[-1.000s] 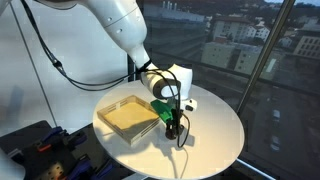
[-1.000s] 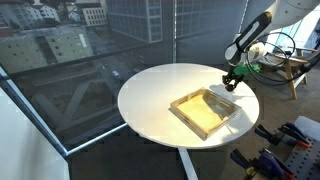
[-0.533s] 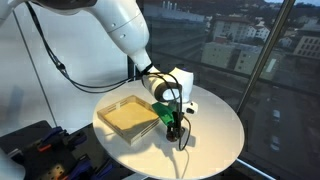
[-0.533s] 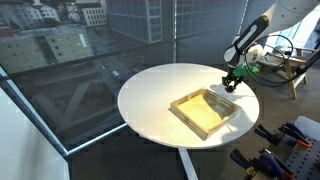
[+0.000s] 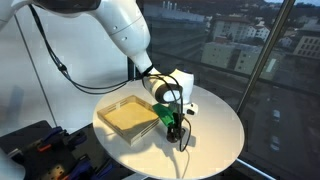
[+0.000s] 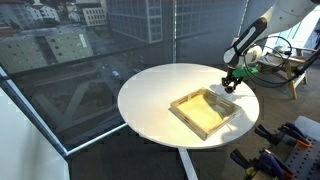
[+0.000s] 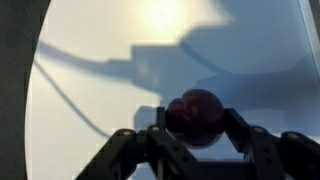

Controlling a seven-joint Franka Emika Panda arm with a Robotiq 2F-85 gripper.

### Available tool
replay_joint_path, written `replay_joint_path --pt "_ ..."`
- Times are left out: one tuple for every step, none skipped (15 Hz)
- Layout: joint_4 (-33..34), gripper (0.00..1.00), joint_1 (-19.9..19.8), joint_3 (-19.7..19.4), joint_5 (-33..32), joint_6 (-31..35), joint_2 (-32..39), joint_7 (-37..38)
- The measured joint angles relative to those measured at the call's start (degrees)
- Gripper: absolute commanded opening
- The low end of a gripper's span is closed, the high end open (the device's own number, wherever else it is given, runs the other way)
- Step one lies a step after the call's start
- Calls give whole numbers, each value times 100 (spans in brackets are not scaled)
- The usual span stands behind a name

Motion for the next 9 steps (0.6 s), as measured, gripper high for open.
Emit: replay_joint_path --pt "5 36 0 0 0 0 6 0" --pt "8 36 -1 0 0 0 9 0" --pt "12 36 -1 0 0 0 11 0" --pt "15 38 -1 0 0 0 13 0" --pt "18 67 -2 0 0 0 15 0" --pt "21 84 -2 0 0 0 18 0" --pt "25 89 -2 0 0 0 23 0" --pt "28 97 -2 0 0 0 28 0" --pt "32 100 -2 0 0 0 33 0"
